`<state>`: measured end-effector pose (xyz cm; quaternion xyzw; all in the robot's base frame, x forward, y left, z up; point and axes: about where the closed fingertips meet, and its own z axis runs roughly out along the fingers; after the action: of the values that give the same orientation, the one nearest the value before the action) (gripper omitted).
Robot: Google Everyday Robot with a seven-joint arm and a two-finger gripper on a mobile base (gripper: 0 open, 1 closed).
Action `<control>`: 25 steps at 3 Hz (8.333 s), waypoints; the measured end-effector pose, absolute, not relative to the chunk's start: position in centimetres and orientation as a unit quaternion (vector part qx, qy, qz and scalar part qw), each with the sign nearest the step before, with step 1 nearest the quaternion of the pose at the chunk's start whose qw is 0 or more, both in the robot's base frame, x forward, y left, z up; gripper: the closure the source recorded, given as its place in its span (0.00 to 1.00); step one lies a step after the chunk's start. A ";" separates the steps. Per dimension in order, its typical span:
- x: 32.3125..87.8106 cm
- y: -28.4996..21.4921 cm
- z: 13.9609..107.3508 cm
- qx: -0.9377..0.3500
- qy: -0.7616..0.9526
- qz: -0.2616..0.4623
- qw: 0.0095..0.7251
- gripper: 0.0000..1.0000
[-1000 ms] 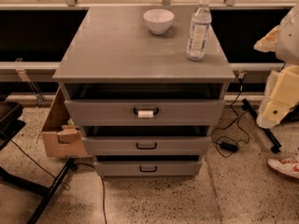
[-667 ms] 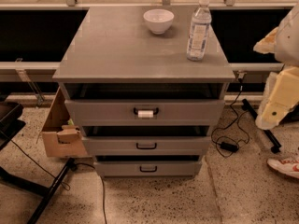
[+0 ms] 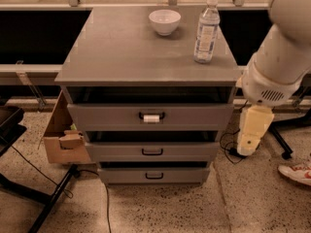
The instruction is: Open top drawer
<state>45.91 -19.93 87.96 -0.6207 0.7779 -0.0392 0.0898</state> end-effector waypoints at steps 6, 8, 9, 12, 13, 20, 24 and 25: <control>57.2 -17.7 72.1 -0.653 0.753 -0.057 0.057 0.00; 61.1 -16.7 69.5 -0.660 0.748 -0.055 0.037 0.00; 61.3 -16.7 68.4 -0.658 0.751 -0.047 0.030 0.00; 60.4 -17.8 68.1 -0.649 0.760 -0.042 0.019 0.72; 60.5 -17.8 68.5 -0.649 0.760 -0.042 0.019 0.61; 54.0 -18.2 67.1 -0.630 0.776 -0.024 0.030 0.56; 54.3 -18.3 68.3 -0.630 0.776 -0.024 0.029 0.23; 54.2 -18.3 68.2 -0.630 0.776 -0.023 0.029 0.00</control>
Offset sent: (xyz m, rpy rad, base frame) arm 0.0413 0.0066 -0.1134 -0.0528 -0.0343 0.0681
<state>54.22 -18.25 68.21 -0.6302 0.7756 -0.0229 0.0287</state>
